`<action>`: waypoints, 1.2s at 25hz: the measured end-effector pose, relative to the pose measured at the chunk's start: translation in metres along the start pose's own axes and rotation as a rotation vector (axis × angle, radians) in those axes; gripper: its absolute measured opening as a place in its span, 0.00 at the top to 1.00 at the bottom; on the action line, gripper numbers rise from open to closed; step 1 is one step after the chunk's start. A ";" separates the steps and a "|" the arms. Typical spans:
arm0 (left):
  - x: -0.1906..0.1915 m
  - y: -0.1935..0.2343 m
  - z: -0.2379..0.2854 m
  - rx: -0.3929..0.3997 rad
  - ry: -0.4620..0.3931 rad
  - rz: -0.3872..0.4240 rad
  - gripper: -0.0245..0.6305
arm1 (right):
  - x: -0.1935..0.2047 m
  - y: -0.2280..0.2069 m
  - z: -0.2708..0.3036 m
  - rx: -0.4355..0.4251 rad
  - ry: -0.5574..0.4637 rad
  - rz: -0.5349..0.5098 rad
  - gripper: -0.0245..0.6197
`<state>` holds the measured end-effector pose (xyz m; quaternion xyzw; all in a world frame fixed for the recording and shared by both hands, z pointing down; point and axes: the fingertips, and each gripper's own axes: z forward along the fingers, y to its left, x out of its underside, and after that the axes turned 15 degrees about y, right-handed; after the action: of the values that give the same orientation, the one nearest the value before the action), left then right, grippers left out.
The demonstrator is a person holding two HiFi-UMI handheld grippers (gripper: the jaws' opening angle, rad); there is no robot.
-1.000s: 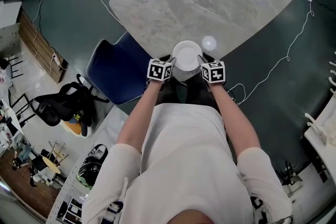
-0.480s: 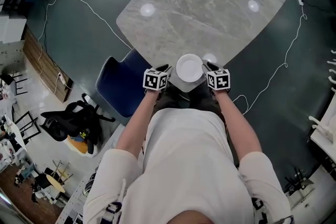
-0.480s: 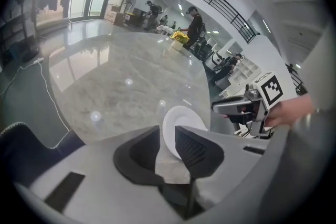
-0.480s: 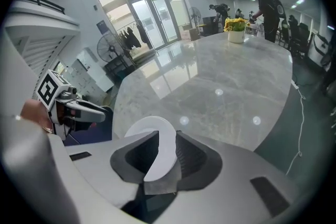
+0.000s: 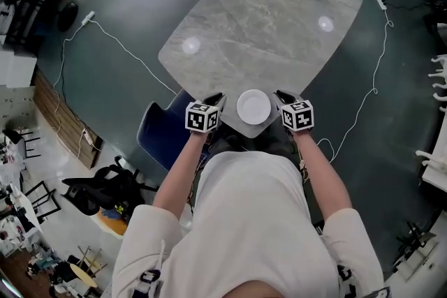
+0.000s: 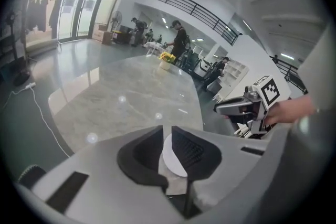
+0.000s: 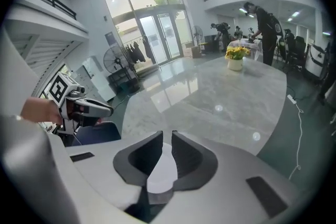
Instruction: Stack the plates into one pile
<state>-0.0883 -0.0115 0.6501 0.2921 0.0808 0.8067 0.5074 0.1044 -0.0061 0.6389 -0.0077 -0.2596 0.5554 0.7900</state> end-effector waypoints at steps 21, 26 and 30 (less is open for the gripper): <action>-0.068 -0.081 -0.133 0.088 -0.282 0.179 0.95 | -0.040 0.031 -0.172 0.113 -0.339 -0.066 0.90; -0.077 -0.098 -0.158 0.024 -0.343 0.219 0.95 | -0.052 0.038 -0.202 0.100 -0.392 -0.133 0.90; -0.080 -0.107 -0.175 -0.017 -0.380 0.228 0.95 | -0.057 0.043 -0.220 0.081 -0.424 -0.177 0.90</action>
<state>-0.0770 -0.0008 0.4306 0.4416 -0.0566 0.7900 0.4217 0.1449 0.0202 0.4131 0.1638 -0.3971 0.4831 0.7630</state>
